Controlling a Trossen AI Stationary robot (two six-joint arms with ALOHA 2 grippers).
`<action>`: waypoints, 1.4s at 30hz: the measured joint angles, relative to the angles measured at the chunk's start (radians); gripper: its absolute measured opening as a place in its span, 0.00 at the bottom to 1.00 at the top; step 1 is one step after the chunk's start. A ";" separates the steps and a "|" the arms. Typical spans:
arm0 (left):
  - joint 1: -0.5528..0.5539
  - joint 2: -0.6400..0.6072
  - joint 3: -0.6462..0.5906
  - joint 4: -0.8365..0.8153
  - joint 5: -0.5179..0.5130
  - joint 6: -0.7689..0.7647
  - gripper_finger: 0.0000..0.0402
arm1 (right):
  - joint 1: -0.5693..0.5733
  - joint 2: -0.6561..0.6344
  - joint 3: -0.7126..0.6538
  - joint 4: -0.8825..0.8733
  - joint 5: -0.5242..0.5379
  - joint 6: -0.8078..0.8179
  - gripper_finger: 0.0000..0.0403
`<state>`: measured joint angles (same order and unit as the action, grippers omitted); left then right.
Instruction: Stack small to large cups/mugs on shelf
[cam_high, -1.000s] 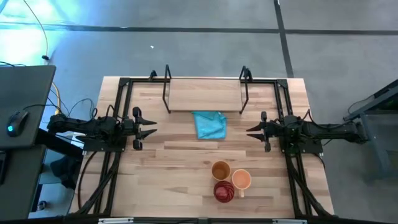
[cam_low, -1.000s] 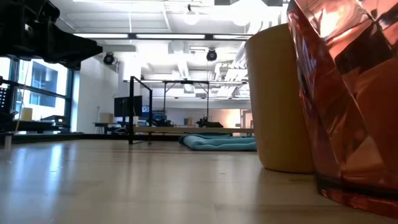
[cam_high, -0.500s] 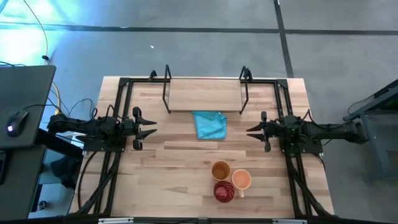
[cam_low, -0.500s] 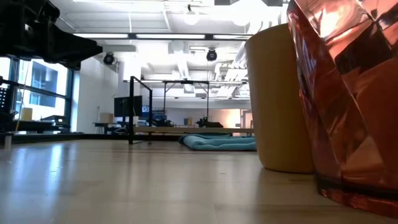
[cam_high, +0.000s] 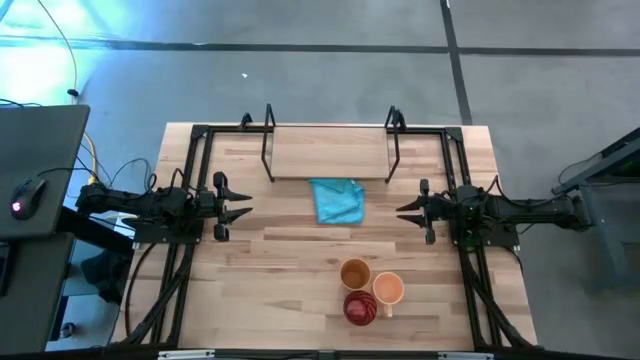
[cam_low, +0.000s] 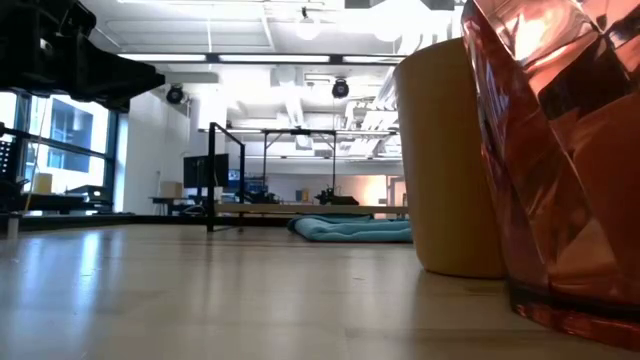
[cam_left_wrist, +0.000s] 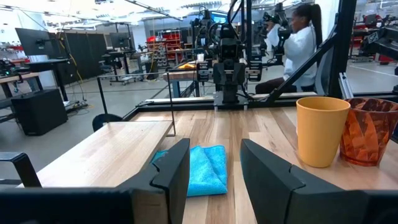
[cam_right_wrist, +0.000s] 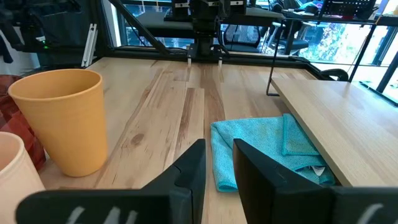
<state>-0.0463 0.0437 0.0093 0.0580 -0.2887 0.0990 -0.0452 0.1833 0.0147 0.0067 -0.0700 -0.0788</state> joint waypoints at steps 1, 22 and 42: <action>0.000 0.000 0.000 0.000 0.000 0.000 0.33 | 0.000 0.000 0.000 0.000 0.000 0.000 0.18; 0.000 0.000 0.050 0.129 0.126 -0.608 0.33 | 0.000 0.000 0.000 0.009 0.011 -0.097 0.18; 0.000 0.000 0.053 0.178 0.118 -0.856 0.33 | 0.000 -0.001 0.000 0.119 0.010 0.520 0.18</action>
<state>-0.0463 0.0433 0.0628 0.2364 -0.1711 -0.7567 -0.0453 0.1825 0.0143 0.1259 -0.0605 0.4409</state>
